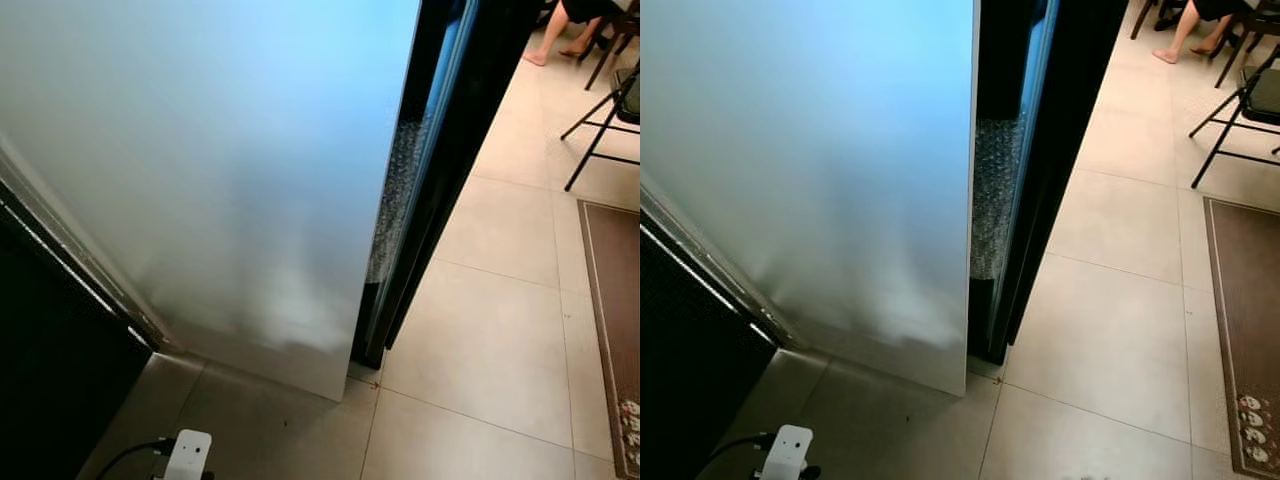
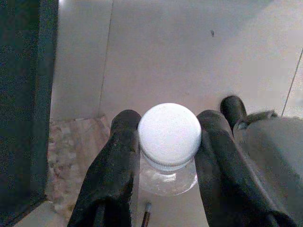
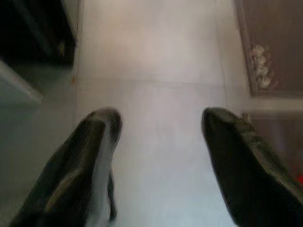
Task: Restocking fridge
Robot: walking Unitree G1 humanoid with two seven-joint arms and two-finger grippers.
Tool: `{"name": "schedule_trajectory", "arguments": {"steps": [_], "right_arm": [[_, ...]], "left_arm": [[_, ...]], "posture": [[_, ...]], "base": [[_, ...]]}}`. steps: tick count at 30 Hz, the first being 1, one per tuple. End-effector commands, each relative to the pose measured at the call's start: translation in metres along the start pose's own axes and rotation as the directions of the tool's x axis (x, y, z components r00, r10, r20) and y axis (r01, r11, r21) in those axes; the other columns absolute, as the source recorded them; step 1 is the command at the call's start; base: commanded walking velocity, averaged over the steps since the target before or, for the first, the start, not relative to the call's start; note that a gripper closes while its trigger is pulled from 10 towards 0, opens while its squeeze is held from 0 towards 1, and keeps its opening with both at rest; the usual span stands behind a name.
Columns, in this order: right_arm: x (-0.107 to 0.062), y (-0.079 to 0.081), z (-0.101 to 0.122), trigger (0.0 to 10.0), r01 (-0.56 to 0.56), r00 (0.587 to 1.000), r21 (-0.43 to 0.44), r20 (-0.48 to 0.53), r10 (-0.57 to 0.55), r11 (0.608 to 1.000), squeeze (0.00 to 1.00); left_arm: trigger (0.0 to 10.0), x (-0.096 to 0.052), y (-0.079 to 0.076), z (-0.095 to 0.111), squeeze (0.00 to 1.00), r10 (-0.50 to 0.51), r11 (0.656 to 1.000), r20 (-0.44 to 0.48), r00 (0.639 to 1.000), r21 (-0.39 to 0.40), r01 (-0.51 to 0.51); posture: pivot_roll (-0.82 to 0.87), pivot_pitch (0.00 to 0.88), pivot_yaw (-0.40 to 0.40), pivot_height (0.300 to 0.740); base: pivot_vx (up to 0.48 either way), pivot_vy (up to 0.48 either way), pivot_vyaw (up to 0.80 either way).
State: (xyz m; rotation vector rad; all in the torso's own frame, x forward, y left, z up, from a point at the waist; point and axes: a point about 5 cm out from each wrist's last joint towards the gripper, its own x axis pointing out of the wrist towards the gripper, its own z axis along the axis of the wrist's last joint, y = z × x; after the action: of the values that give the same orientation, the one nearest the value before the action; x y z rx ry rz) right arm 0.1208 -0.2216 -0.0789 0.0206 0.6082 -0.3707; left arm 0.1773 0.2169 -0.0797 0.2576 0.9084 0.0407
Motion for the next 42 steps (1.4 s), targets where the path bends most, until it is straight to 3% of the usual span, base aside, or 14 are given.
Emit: {"name": "schedule_trajectory", "arguments": {"steps": [1, 2, 5, 7, 8, 11, 13, 15, 24, 34, 38, 42], "right_arm": [[0.042, -0.023, 0.086, 10.0, 0.055, 0.970, -0.023, 0.239, -0.048, 0.998, 0.00], [0.042, -0.023, 0.086, 10.0, 0.055, 0.970, -0.023, 0.239, -0.048, 0.998, 0.00], [0.045, -0.016, 0.138, 10.0, 0.021, 0.892, -0.053, 0.452, 0.005, 0.998, 0.00], [0.045, -0.013, 0.145, 10.0, 0.010, 0.878, -0.056, 0.478, 0.018, 0.998, 0.00], [0.044, -0.006, 0.161, 10.0, -0.020, 0.843, -0.061, 0.535, 0.050, 0.998, 0.00], [0.040, 0.009, 0.185, 10.0, -0.062, 0.789, -0.058, 0.608, 0.085, 0.996, 0.00], [0.038, 0.014, 0.189, 10.0, -0.076, 0.782, -0.057, 0.616, 0.095, 0.995, 0.00], [0.029, 0.033, 0.197, 10.0, -0.119, 0.766, -0.047, 0.631, 0.122, 0.992, 0.00], [0.009, 0.065, 0.195, 10.0, -0.158, 0.792, 0.075, 0.604, 0.081, 0.985, 0.00], [0.003, 0.071, 0.203, 10.0, -0.164, 0.806, 0.083, 0.586, 0.085, 0.983, 0.00], [0.001, 0.080, 0.204, 10.0, -0.213, 0.809, 0.051, 0.569, 0.147, 0.976, 0.00], [0.000, 0.079, 0.201, 10.0, -0.209, 0.814, 0.024, 0.558, 0.160, 0.978, 0.00]], "left_arm": [[10.0, -0.002, -0.001, -0.011, 0.00, 0.013, 1.000, -0.032, 0.999, 0.012, -0.012], [10.0, -0.002, -0.001, -0.011, 0.00, 0.013, 1.000, -0.032, 0.999, 0.012, -0.012], [10.0, -0.003, -0.002, -0.014, 0.00, 0.020, 1.000, -0.045, 0.999, 0.015, -0.020], [10.0, -0.003, -0.002, -0.015, 0.00, 0.022, 1.000, -0.047, 0.999, 0.016, -0.021], [10.0, -0.004, -0.003, -0.016, 0.00, 0.029, 1.000, -0.054, 0.998, 0.012, -0.029], [10.0, -0.004, -0.005, -0.018, 0.00, 0.041, 0.999, -0.061, 0.997, -0.005, -0.042], [10.0, -0.004, -0.006, -0.018, 0.00, 0.044, 0.999, -0.060, 0.997, -0.010, -0.044], [10.0, -0.005, -0.006, -0.021, 0.00, 0.055, 0.998, -0.063, 0.996, -0.021, -0.056], [10.0, -0.007, 0.000, -0.028, 0.00, 0.084, 0.995, -0.081, 0.993, -0.046, -0.088], [10.0, -0.009, -0.002, -0.031, 0.00, 0.092, 0.993, -0.085, 0.992, -0.069, -0.098], [10.0, -0.009, -0.001, -0.032, 0.00, 0.100, 0.991, -0.083, 0.992, -0.084, -0.107], [10.0, -0.009, -0.001, -0.033, 0.00, 0.093, 0.991, -0.087, 0.992, -0.086, -0.100]], "posture": [[0.00, 0.045, 0.010, 0.740], [0.00, 0.045, 0.010, 0.740], [-0.02, 0.013, 0.001, 0.740], [-0.02, 0.013, 0.001, 0.740], [-0.02, 0.000, -0.009, 0.740], [0.00, 0.000, -0.019, 0.740], [0.00, 0.000, -0.021, 0.740], [0.01, 0.000, -0.025, 0.740], [-0.01, 0.000, -0.009, 0.740], [-0.01, 0.000, 0.002, 0.740], [0.01, 0.000, 0.001, 0.740], [0.00, 0.000, 0.002, 0.740]], "base": [[0.000, 0.000, 0.00], [0.000, 0.000, 0.00], [0.000, 0.000, 0.00], [0.000, 0.000, 0.00], [0.000, 0.000, 0.00], [0.000, 0.000, 0.00], [0.000, 0.000, 0.00], [0.000, 0.000, 0.00], [0.000, 0.000, 0.00], [0.000, 0.000, 0.00], [0.000, 0.000, 0.00], [0.000, 0.000, 0.00]]}}
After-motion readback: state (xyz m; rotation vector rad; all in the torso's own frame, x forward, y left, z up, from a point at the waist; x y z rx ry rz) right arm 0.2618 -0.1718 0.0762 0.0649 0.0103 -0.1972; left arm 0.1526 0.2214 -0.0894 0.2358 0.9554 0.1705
